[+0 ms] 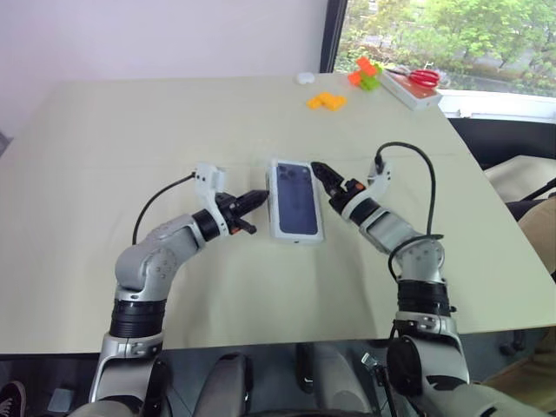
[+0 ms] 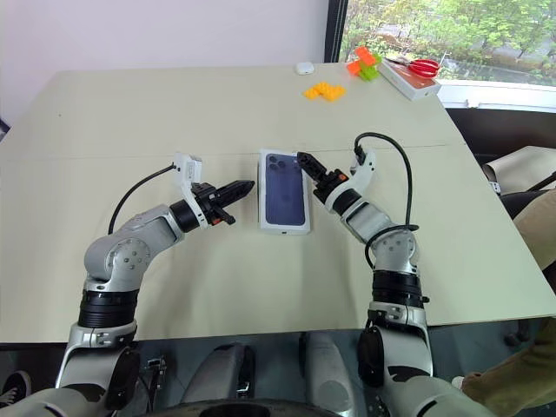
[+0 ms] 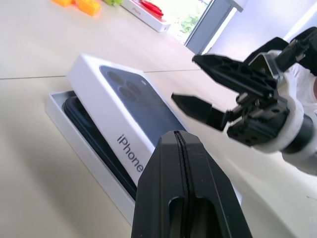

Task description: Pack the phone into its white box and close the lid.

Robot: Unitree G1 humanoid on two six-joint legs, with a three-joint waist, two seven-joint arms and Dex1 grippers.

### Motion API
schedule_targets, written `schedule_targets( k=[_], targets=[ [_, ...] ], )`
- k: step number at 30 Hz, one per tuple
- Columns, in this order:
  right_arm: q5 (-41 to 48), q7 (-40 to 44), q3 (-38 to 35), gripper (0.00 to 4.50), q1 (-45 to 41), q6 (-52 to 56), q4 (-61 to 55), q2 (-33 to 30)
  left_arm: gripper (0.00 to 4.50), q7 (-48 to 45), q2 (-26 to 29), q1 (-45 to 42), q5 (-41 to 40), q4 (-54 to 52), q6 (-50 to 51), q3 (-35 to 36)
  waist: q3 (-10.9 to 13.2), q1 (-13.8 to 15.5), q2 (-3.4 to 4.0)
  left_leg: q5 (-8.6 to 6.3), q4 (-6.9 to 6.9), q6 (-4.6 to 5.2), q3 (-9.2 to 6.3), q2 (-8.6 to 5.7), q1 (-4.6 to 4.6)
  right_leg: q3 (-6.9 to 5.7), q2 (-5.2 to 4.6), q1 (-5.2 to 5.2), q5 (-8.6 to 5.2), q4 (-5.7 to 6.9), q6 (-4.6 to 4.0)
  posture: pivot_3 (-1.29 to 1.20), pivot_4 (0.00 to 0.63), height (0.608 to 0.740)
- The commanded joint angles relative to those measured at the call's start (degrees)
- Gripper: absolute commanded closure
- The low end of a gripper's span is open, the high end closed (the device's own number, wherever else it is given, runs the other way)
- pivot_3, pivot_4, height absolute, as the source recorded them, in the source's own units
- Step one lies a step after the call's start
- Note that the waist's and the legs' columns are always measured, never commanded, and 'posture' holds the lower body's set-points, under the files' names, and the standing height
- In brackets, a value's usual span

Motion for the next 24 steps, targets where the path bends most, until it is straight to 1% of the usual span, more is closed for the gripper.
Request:
schedule_targets(
  k=[1, 4, 7, 11, 13, 14, 15, 16, 17, 18, 19, 20, 21, 22, 24],
  targets=[
    [-2.35, 3.87, 0.73, 0.46, -2.11, -1.47, -0.3, -1.17, 4.5, -0.4, 0.39, -1.12, -1.11, -1.47, -0.2, 1.06, 0.0, 0.03, 0.0, 0.0, 0.0, 0.0, 0.0, 0.0, -0.01, 0.0, 0.0, 0.0, 0.0, -0.01, 0.0, 0.0, 0.15, 0.74],
    [-4.43, 5.5, 1.23, 0.46, -2.14, -1.59, 0.19, -1.78, 4.5, -0.29, 0.79, -1.1, -1.01, -1.62, -0.1, 1.49, 0.0, 0.06, 0.0, 0.0, 0.0, 0.01, -0.01, 0.0, -0.01, 0.0, 0.0, 0.0, 0.0, -0.02, 0.0, 0.0, 0.15, 0.74],
    [-8.69, 8.35, 3.32, 0.46, -1.71, -3.24, -0.04, -3.4, 4.5, -0.07, 1.38, -0.88, -0.97, -1.79, 0.07, 1.93, 0.01, 0.06, 0.01, -0.01, -0.01, 0.01, 0.0, 0.0, -0.05, 0.0, -0.03, 0.0, 0.0, -0.06, 0.0, 0.0, 0.15, 0.74],
    [-15.85, 15.05, 6.36, 0.46, -1.88, -7.94, -0.16, -9.31, 4.5, -0.52, 2.95, -0.5, -1.26, -3.54, 0.67, 1.85, 0.02, 0.14, 0.02, -0.02, -0.01, 0.03, -0.01, -0.02, -0.1, -0.01, -0.04, -0.01, 0.01, -0.13, 0.01, 0.0, 0.15, 0.74],
    [-18.63, 15.89, 6.87, 0.97, -1.77, -10.14, 0.79, -10.59, 4.5, -0.76, 3.29, -0.64, -0.82, -3.19, 0.05, 1.72, 0.01, 0.27, 0.02, -0.02, -0.01, 0.04, -0.04, -0.02, -0.17, -0.05, -0.03, -0.02, 0.01, -0.21, 0.01, 0.0, 0.15, 0.74],
    [-20.24, 16.14, 7.35, 1.38, -1.61, -11.41, 1.08, -11.03, 4.5, -0.71, 3.33, -0.76, -0.75, -3.02, -0.07, 1.73, 0.01, 0.28, 0.02, -0.03, -0.01, 0.05, -0.04, -0.02, -0.2, -0.06, -0.04, -0.02, 0.01, -0.26, 0.01, 0.0, 0.15, 0.74],
    [-25.14, 16.8, 10.04, 1.75, -0.69, -15.15, 1.13, -12.67, 4.5, -0.64, 3.35, -0.95, -0.74, -2.65, -0.03, 1.8, 0.01, 0.27, 0.02, -0.03, -0.01, 0.06, -0.05, -0.02, -0.23, -0.06, -0.03, -0.01, 0.02, -0.3, 0.01, 0.0, 0.15, 0.74],
    [-29.47, 17.03, 12.2, 2.31, 0.85, -18.52, 0.97, -14.03, 4.5, -0.37, 3.54, -1.06, 0.15, -2.14, -0.4, 1.38, 0.01, 0.26, 0.02, -0.04, -0.01, 0.06, -0.05, -0.02, -0.25, -0.06, -0.04, -0.02, 0.02, -0.33, 0.02, 0.0, 0.15, 0.74],
    [-32.52, 17.24, 13.64, 2.74, 1.91, -21.03, 1.01, -14.89, 4.5, -0.2, 3.68, -1.16, 0.85, -1.75, -0.69, 1.05, 0.01, 0.27, 0.02, -0.05, -0.01, 0.08, -0.04, -0.02, -0.28, -0.07, -0.04, -0.03, 0.02, -0.37, 0.02, 0.0, 0.15, 0.74],
    [-34.34, 16.71, 13.98, 3.3, 2.59, -22.63, 1.31, -15.26, 4.5, -0.15, 3.86, -1.17, 1.85, -1.43, -1.38, 0.54, 0.01, 0.27, 0.02, -0.06, -0.01, 0.1, -0.05, -0.02, -0.3, -0.08, -0.04, -0.04, 0.02, -0.4, 0.02, 0.0, 0.15, 0.74],
    [-37.03, 17.6, 15.35, 3.76, 3.42, -25.32, 1.36, -16.39, 4.5, -0.23, 4.06, -1.06, 3.3, -1.17, -2.66, -0.25, 0.01, 0.32, 0.02, -0.07, -0.01, 0.11, -0.05, -0.02, -0.33, -0.08, -0.04, -0.06, 0.02, -0.41, 0.02, 0.0, 0.15, 0.74],
    [-39.94, 19.15, 17.18, 4.34, 4.29, -28.36, 1.18, -17.68, 4.5, -0.29, 4.25, -0.95, 4.75, -0.89, -4.04, -1.02, 0.01, 0.37, 0.02, -0.07, -0.01, 0.11, -0.06, -0.02, -0.39, -0.08, -0.05, -0.09, 0.03, -0.42, 0.03, 0.0, 0.15, 0.74],
    [-42.69, 20.54, 19.0, 4.46, 5.23, -31.08, 0.89, -18.95, 4.5, -0.49, 4.45, -0.82, 6.13, -0.62, -5.26, -1.78, 0.02, 0.4, 0.03, -0.07, -0.01, 0.1, -0.05, -0.05, -0.46, -0.07, -0.08, -0.17, 0.03, -0.41, 0.02, 0.0, 0.15, 0.74],
    [-45.31, 21.69, 20.6, 4.46, 6.52, -33.57, 0.44, -20.37, 4.5, -0.76, 3.91, -0.72, 5.73, -0.96, -5.22, -1.86, 0.02, 0.41, 0.03, -0.07, 0.0, 0.1, -0.04, -0.07, -0.52, -0.07, -0.1, -0.22, 0.04, -0.42, 0.04, 0.0, 0.15, 0.74],
    [-47.88, 22.91, 21.89, 4.46, 8.06, -36.59, 0.05, -21.71, 4.5, -1.31, 3.28, -0.58, 5.24, -1.68, -5.37, -2.31, 0.02, 0.51, 0.03, -0.07, 0.01, 0.1, -0.04, -0.08, -0.55, -0.07, -0.12, -0.22, 0.06, -0.48, 0.07, 0.0, 0.15, 0.74]
  ],
)
